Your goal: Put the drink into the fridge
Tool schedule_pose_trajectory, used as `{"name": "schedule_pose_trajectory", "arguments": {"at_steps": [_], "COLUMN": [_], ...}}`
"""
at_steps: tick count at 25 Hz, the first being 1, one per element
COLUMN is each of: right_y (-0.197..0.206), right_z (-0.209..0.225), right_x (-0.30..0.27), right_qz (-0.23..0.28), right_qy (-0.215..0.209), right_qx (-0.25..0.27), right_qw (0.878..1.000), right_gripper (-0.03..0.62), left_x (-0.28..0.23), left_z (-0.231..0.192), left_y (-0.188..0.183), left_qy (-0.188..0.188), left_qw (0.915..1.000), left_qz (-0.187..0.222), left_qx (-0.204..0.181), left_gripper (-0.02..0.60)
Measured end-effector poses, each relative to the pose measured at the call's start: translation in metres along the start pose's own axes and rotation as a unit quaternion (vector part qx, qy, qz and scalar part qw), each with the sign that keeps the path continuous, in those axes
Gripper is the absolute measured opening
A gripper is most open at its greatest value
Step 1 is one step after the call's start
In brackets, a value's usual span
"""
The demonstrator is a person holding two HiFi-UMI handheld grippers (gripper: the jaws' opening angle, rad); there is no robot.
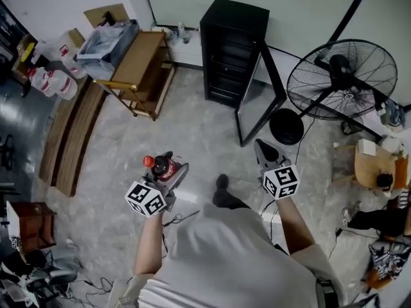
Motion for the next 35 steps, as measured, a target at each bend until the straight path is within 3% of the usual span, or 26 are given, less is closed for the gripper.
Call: {"name": "schedule_pose_trajectory", "arguments": {"at_steps": [8, 14, 18, 25, 29, 35], "right_y": [-0.022, -0.034, -0.038, -0.039, -0.048, -0.056], "right_z": [0.065, 0.098, 0.113, 0.124, 0.134, 0.142], "right_x": [-0.065, -0.096, -0.113, -0.148, -0.183, -0.227], "right_qz": [-0.018, -0.027, -0.037, -0.045, -0.042, -0.048], "right_qy": [-0.019, -0.029, -0.023, 0.022, 0.051, 0.109], "right_qx": [0.0, 0.013, 0.005, -0.019, -0.036, -0.062], "right_qw": [1.0, 0.999, 0.999, 0.999, 0.997, 0.991], "right_gripper": [-0.003, -0.003, -0.003, -0.003, -0.003, -0.003], "left_x": [-0.075, -0.116, -0.139, -0.183, -0.213, -0.264], "left_z": [-0.032, -0.04, -0.048, -0.1, -0.137, -0.193], "left_y": [-0.031, -0.033, -0.043, -0.063, -0.085, -0.102], "left_qy": [-0.016, -0.003, -0.001, 0.05, 0.062, 0.108], "left_qw": [0.9998, 0.9999, 0.9996, 0.9983, 0.9969, 0.9908], "left_qz": [-0.01, -0.003, -0.023, -0.028, -0.049, -0.082], "left_qx": [-0.001, 0.011, 0.018, 0.015, 0.007, -0.008], "left_gripper": [0.298, 0.296, 0.296, 0.296, 0.296, 0.296]}}
Point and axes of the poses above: the fingertips, and each gripper's own axes: x backward along the fingers, z to its right, y out of its underside, the point moved 3 cm from there along x, backward along the fingers, and after that the axes turned 15 degrees about -y, right-handed, at the moved point
